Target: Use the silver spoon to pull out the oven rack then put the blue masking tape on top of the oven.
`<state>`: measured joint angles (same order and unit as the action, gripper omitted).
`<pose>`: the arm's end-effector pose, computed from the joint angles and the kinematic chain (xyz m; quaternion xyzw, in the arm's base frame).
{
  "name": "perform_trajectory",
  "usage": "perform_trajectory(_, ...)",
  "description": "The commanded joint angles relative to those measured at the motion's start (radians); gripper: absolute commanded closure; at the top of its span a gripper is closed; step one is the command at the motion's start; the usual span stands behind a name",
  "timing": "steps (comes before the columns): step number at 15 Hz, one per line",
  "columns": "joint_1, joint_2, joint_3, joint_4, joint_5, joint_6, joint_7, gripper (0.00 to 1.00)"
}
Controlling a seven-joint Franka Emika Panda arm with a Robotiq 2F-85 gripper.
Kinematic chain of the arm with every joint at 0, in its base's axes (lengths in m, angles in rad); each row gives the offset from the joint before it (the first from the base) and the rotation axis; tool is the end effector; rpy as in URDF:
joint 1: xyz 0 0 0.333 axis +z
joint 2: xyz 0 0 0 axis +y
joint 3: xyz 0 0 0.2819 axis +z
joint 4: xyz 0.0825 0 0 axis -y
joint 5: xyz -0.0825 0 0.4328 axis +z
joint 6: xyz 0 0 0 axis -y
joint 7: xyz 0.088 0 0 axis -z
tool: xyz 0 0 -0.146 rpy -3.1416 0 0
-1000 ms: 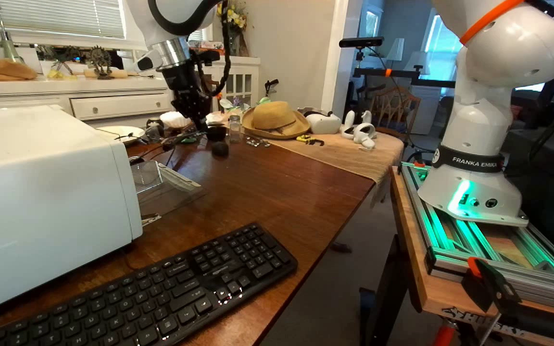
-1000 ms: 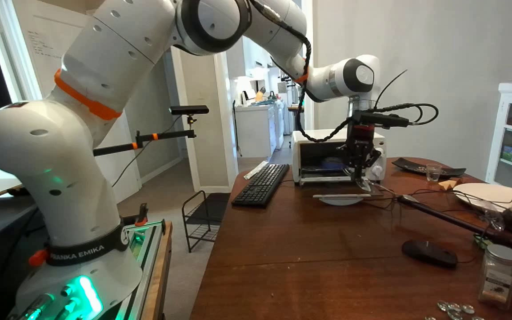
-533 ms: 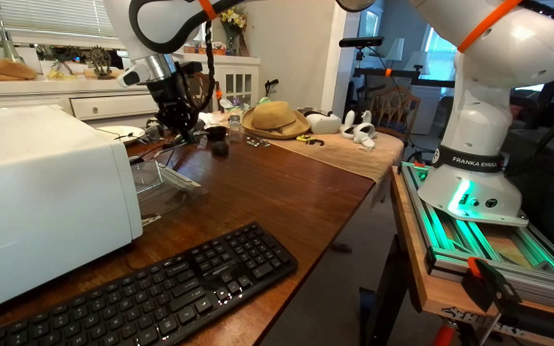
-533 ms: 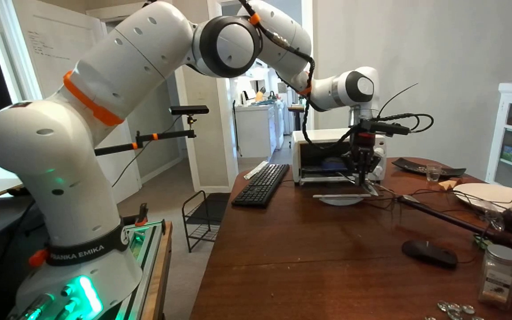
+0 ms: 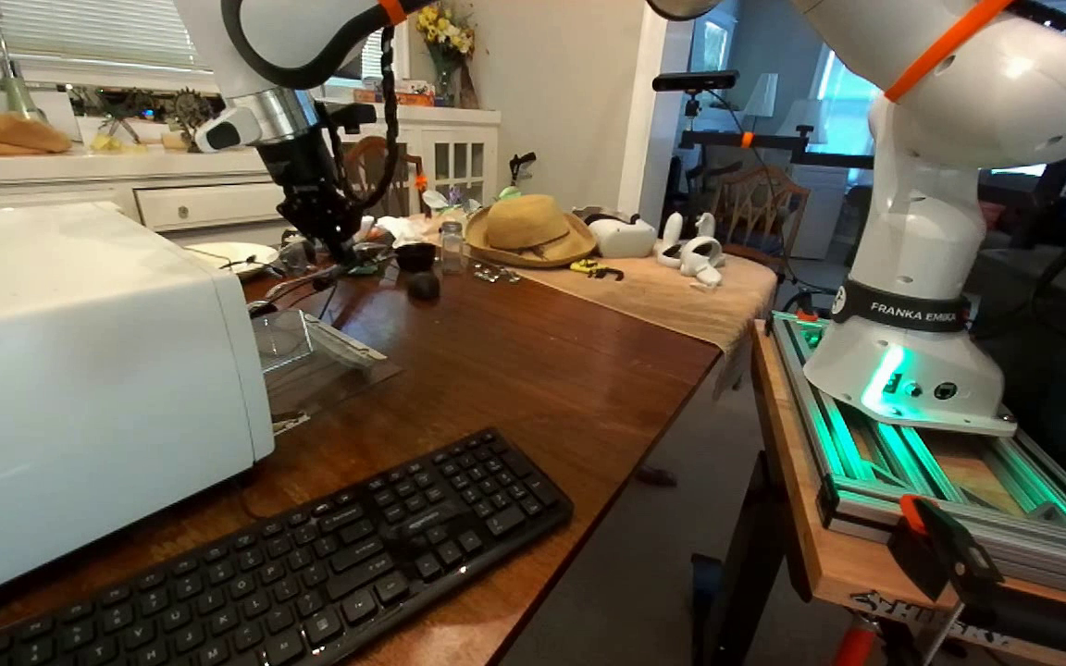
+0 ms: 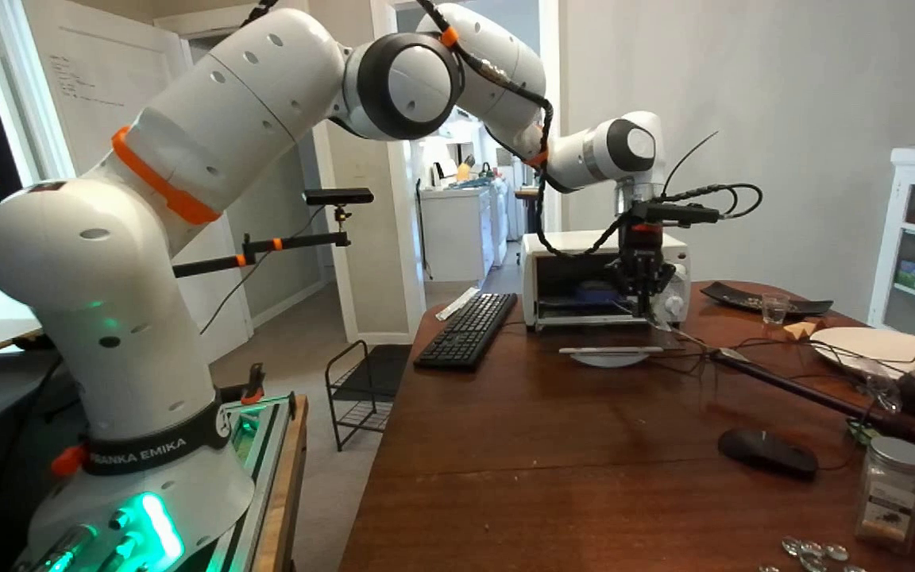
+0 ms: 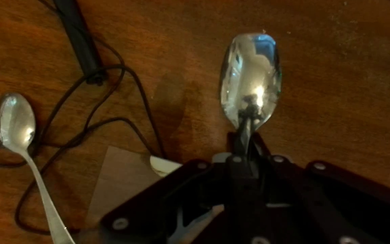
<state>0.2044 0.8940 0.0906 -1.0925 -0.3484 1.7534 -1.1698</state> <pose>0.7390 0.1629 0.1894 0.7063 0.6866 -0.1579 0.0688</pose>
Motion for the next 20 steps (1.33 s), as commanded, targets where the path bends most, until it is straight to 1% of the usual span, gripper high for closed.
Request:
perform_trajectory(1,0.085,0.075,-0.039,0.159,-0.066,-0.107,0.048,0.98)
perform_trajectory(6,0.168,0.183,-0.085,0.344,-0.139,-0.171,0.055,0.98)
perform_trajectory(9,0.197,0.243,-0.102,0.43,-0.152,-0.173,0.04,0.98)
perform_trajectory(11,0.212,0.27,-0.108,0.473,-0.154,-0.168,0.029,0.98)
perform_trajectory(12,0.219,0.273,-0.116,0.475,-0.152,-0.153,0.029,0.98)
perform_trajectory(20,0.281,0.327,-0.169,0.596,-0.155,-0.151,0.032,0.98)
